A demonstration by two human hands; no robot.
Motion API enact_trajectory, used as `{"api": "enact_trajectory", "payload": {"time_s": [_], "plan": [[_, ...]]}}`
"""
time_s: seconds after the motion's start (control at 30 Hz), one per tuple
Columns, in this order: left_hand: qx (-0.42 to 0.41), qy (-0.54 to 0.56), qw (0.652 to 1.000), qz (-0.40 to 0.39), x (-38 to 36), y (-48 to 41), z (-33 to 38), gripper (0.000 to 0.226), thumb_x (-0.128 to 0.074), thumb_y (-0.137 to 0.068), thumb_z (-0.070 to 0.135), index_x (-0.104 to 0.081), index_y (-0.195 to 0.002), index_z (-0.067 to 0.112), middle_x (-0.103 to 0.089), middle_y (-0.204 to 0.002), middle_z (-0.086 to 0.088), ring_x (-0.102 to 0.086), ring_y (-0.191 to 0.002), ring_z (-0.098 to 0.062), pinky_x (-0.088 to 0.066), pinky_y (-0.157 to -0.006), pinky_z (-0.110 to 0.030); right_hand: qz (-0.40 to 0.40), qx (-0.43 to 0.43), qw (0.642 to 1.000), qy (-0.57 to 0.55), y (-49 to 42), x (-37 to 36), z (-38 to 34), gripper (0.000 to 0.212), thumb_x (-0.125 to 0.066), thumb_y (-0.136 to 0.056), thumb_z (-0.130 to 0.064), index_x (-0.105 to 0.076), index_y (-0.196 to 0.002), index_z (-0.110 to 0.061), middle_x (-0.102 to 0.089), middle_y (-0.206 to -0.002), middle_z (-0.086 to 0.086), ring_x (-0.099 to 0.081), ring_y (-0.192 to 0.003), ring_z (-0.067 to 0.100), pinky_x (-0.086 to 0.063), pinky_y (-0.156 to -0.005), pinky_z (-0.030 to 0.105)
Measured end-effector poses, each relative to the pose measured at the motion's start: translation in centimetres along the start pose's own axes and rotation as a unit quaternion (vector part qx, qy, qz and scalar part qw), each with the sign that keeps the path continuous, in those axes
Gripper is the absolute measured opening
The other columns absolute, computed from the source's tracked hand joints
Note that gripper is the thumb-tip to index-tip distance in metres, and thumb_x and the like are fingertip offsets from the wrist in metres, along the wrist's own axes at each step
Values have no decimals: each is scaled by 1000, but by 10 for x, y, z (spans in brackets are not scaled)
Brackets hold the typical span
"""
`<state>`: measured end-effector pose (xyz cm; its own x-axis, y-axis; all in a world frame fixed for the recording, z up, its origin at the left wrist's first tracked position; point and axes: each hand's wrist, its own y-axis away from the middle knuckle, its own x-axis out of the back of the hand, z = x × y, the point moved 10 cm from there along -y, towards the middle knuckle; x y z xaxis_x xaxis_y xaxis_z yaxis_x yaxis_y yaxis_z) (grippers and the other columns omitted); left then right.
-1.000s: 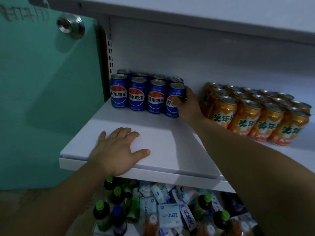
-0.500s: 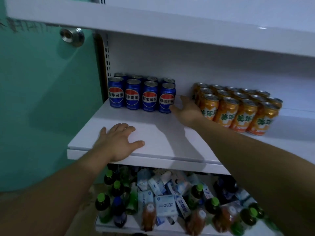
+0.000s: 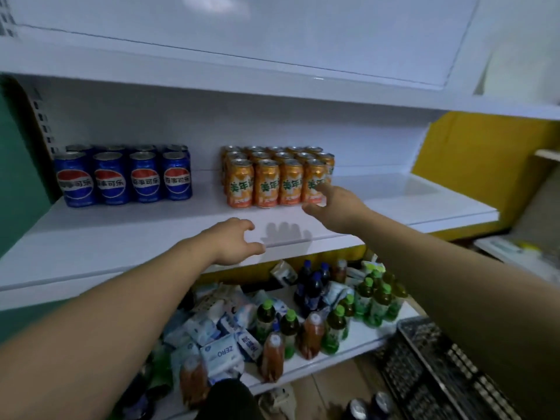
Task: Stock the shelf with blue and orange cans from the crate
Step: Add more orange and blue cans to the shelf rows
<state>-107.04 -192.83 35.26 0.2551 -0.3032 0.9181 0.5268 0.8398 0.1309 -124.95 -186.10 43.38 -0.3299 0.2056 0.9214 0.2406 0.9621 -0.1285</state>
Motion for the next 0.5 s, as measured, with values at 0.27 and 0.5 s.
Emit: {"api": "enact_trajectory", "payload": {"time_s": [0.27,0.5], "plan": [[-168,-27,984,-44,-61,-12,173,70,-58,-85,57,-38,-143,22,-35,-150,-5,-40,-132,-25,-36,-107,-34,37,-141,988,47,70,49,140,70,-49,-94,-53,-28,-150,-16,-35,-154,8,-40,-134,28,-37,-106,38],[-251,-21,961,-111,-137,-7,261,74,-62,-82,57,-39,-143,21,-40,-147,-4,-45,-128,-24,-40,-104,-37,37,-239,968,64,139,60,231,70,-52,-94,-52,-29,-151,-18,-37,-152,7,-43,-132,27,-41,-102,39]]}}
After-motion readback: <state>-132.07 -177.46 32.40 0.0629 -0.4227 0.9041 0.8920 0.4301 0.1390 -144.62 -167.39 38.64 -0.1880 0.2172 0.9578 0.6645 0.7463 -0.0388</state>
